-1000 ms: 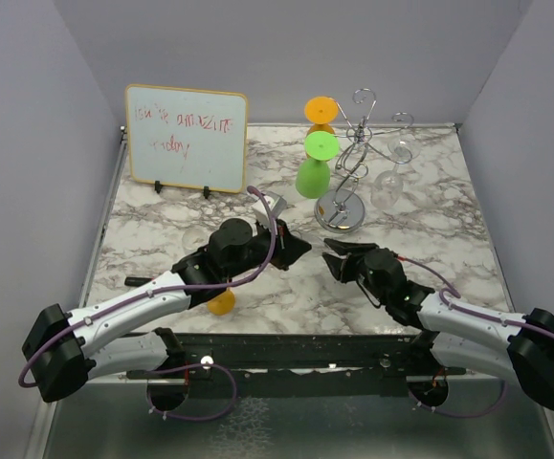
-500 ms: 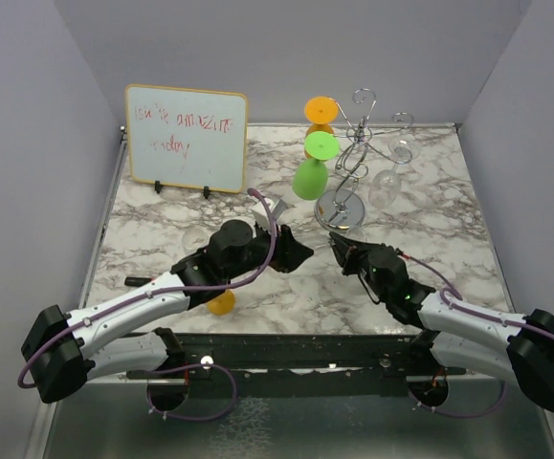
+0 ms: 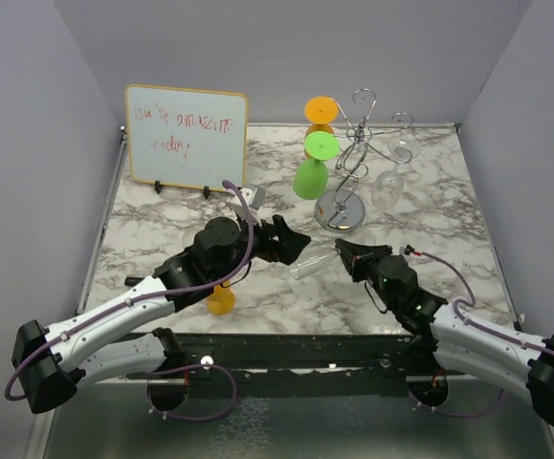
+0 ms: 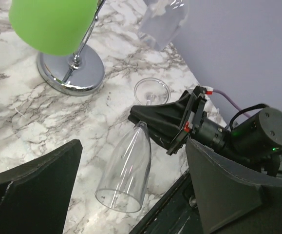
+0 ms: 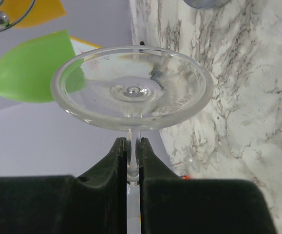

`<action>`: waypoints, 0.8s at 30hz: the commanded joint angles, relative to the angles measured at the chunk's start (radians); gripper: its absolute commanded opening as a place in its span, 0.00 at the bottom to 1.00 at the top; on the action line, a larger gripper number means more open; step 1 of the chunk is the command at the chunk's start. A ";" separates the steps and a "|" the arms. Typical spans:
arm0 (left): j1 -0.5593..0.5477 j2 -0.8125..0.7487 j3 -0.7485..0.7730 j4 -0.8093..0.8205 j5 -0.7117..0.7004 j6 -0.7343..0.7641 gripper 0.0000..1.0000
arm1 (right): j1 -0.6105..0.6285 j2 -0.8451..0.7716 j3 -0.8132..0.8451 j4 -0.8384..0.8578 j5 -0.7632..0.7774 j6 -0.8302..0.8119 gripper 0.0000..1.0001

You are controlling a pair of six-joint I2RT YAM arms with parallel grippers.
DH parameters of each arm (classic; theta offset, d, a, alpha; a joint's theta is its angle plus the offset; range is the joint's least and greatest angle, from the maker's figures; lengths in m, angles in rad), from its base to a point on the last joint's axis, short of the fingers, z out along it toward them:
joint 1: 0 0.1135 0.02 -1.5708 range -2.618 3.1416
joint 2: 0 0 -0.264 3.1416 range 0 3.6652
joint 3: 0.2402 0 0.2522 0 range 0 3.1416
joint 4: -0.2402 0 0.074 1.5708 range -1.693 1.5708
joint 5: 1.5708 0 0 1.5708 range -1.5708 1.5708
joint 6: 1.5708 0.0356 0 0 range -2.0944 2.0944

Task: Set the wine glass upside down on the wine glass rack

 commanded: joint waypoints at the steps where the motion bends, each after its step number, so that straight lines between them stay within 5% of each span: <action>1: 0.000 -0.022 0.091 -0.085 -0.091 -0.045 0.89 | 0.004 -0.091 -0.015 -0.002 0.083 -0.284 0.01; 13: 0.000 0.067 0.146 0.096 0.161 -0.071 0.92 | 0.004 -0.269 0.027 0.109 -0.064 -1.139 0.01; 19: 0.000 0.116 0.154 0.226 0.266 -0.112 0.93 | 0.004 -0.296 0.052 0.140 -0.251 -1.397 0.01; 24: 0.000 0.145 0.197 0.152 0.181 -0.398 0.93 | 0.004 -0.294 0.091 0.147 -0.408 -1.612 0.01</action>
